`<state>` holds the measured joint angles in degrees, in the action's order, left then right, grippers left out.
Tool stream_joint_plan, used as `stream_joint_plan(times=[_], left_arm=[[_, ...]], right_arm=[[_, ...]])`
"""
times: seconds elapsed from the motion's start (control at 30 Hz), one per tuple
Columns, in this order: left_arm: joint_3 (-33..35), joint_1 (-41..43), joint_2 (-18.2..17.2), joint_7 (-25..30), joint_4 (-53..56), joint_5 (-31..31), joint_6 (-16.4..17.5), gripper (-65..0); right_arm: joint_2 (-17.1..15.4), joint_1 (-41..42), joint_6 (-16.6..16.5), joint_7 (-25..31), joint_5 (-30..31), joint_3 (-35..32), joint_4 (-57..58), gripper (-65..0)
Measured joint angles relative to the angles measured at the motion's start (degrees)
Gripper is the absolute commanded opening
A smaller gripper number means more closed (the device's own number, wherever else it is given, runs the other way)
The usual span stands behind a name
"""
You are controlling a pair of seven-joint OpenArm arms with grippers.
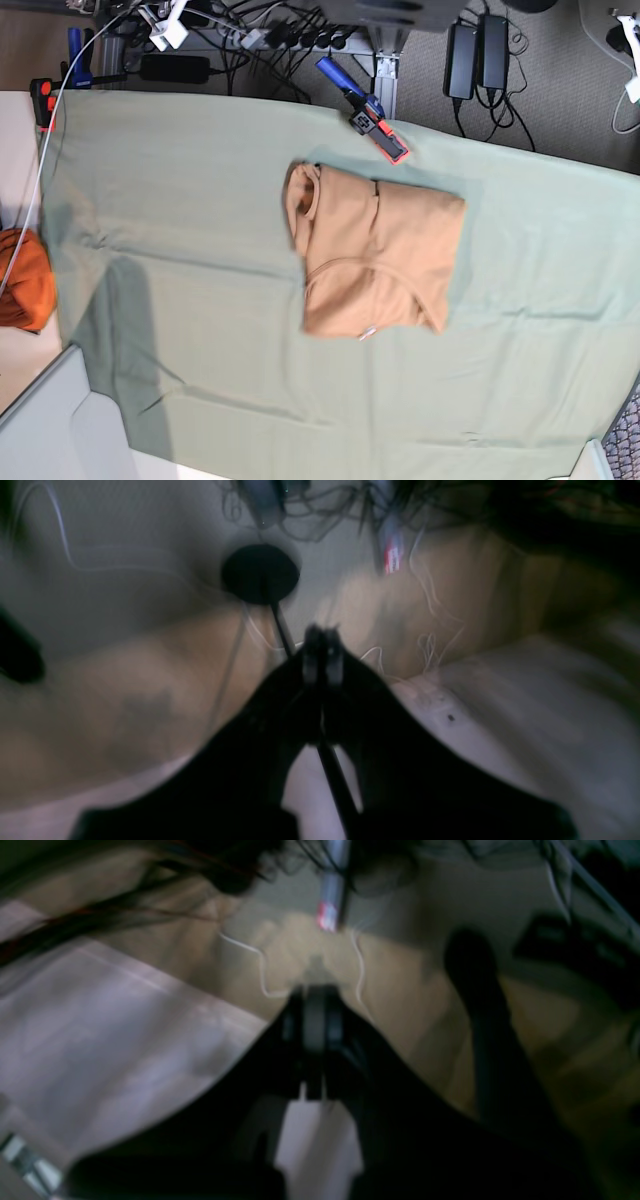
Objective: Fold the T-shirt properly
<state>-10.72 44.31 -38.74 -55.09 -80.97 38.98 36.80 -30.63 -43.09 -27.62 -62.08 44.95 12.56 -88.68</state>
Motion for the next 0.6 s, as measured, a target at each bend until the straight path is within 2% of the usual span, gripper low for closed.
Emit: stream_joint_plan(times=[0.07, 0.13, 0.27, 0.37, 0.5, 0.6], left_arm=[[4.72, -2.23, 0.35, -0.07, 5.73, -2.67, -3.17, -65.0], [8.85, -5.27, 2.14, 0.87, 11.50, -6.45, -5.07, -65.0], [15.91, -12.68, 8.39, 4.55, 23.10, -12.28, -7.02, -65.0], [21.31, -20.65, 12.94, 8.09, 32.22, -15.93, -11.78, -65.0], [28.39, -31.98, 16.61, 9.66, 45.03, -16.11, -12.72, -65.0], [32.09, -36.54, 19.23, 9.79, 51.82, -12.63, -12.59, -65.0]], right_arm=[[0.04, 1.97, 0.04, 0.02, -1.79, -3.50, 5.44, -65.0], [0.31, 4.48, 0.07, 0.20, -2.75, -7.58, 11.13, -65.0], [0.39, 10.23, 0.20, 0.22, -2.38, -15.54, 22.21, -65.0], [1.60, 15.21, 0.46, 0.35, -2.84, -18.69, 29.29, -65.0], [5.51, 20.61, 0.92, 0.48, -7.89, -18.99, 37.24, -65.0], [8.96, 24.13, 1.51, 0.52, -11.87, -19.08, 42.01, -65.0]])
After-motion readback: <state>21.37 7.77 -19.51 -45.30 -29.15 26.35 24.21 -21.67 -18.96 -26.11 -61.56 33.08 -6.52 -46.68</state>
